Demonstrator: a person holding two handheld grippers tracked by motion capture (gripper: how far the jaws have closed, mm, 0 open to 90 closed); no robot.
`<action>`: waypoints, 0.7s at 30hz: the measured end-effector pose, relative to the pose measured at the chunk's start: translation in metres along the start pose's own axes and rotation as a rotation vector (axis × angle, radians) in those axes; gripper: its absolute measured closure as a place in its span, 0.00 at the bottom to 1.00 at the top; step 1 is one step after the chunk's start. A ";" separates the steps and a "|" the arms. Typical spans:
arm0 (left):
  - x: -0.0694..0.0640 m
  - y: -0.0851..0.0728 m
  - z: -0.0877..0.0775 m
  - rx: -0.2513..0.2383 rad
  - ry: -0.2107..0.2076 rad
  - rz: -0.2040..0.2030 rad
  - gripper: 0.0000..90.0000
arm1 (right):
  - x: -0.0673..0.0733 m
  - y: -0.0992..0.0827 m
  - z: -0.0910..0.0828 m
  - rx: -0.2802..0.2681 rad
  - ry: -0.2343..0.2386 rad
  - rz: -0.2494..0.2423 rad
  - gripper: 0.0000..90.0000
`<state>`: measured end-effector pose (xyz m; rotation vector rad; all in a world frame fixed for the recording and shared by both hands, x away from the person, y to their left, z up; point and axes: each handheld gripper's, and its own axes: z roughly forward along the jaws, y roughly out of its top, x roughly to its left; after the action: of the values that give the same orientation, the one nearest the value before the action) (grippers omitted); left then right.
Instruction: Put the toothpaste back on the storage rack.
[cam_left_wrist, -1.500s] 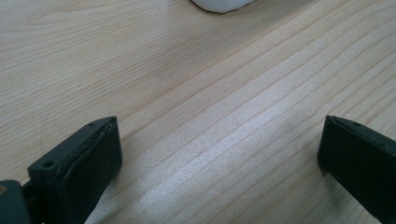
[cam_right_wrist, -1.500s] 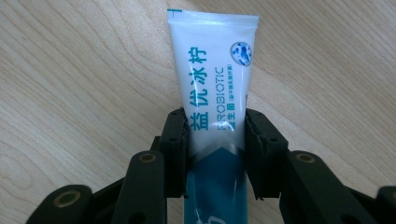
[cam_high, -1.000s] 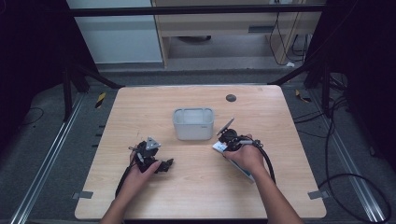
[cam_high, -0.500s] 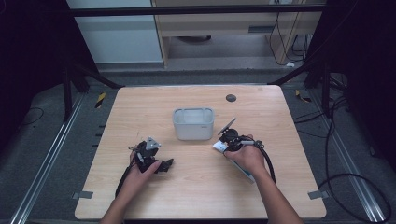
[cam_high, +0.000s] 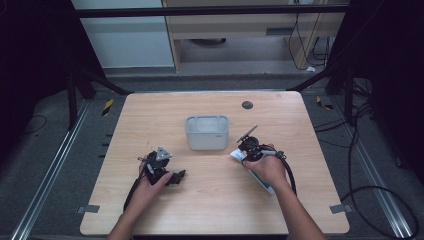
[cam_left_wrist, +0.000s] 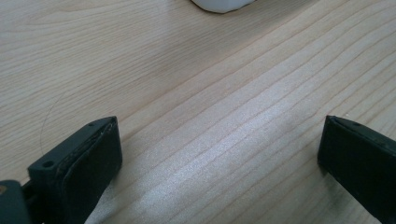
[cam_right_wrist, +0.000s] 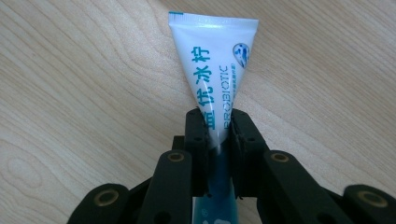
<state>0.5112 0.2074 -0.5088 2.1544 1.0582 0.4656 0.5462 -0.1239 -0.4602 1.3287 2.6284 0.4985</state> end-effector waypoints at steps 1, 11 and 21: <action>0.000 0.000 0.000 0.000 0.000 0.000 0.00 | -0.001 0.000 -0.001 -0.003 -0.002 -0.005 0.88; 0.000 0.000 0.000 0.000 0.000 0.000 0.00 | -0.006 -0.002 -0.013 -0.035 -0.009 0.006 0.88; 0.000 0.000 0.000 0.000 0.000 0.000 0.00 | -0.009 -0.001 -0.023 -0.056 -0.013 0.010 0.89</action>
<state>0.5112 0.2074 -0.5087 2.1543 1.0584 0.4657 0.5441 -0.1368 -0.4390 1.3245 2.5794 0.5584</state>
